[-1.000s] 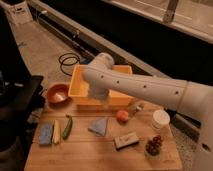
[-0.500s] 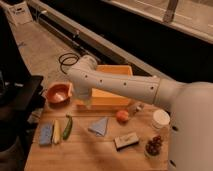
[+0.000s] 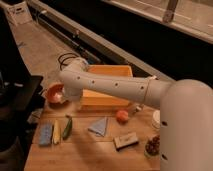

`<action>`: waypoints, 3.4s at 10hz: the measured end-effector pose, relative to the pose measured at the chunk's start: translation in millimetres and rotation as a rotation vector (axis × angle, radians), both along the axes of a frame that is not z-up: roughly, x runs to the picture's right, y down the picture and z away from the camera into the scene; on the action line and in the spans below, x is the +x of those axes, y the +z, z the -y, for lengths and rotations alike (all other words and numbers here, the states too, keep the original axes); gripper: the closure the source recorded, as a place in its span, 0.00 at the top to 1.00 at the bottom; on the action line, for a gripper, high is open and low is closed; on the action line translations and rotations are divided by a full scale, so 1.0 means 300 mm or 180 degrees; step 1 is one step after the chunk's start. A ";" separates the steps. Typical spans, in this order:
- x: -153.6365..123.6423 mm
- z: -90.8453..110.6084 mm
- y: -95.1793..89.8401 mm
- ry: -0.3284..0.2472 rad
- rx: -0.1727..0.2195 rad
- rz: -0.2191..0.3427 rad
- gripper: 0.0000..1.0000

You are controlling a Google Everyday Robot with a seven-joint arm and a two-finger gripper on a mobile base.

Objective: Place banana in tray

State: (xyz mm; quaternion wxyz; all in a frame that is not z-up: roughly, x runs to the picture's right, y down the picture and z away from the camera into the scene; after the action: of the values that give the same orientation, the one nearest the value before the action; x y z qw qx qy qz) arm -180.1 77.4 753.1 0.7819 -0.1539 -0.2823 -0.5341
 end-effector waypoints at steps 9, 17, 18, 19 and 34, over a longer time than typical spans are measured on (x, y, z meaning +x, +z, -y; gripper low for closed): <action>-0.240 -0.122 0.137 -0.0040 -0.0265 0.0301 0.65; -0.322 -0.203 0.170 -0.0051 -0.0491 0.0491 0.65; -0.322 -0.203 0.171 -0.0048 -0.0494 0.0490 0.65; -0.325 -0.221 0.177 -0.0032 -0.0546 0.0501 0.65; -0.297 -0.356 0.297 -0.0063 -0.0993 0.0042 0.65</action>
State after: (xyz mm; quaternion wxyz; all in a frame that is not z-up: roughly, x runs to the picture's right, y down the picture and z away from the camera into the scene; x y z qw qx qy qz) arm -269.3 184.0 842.2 0.7414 -0.2727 -0.3655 -0.4924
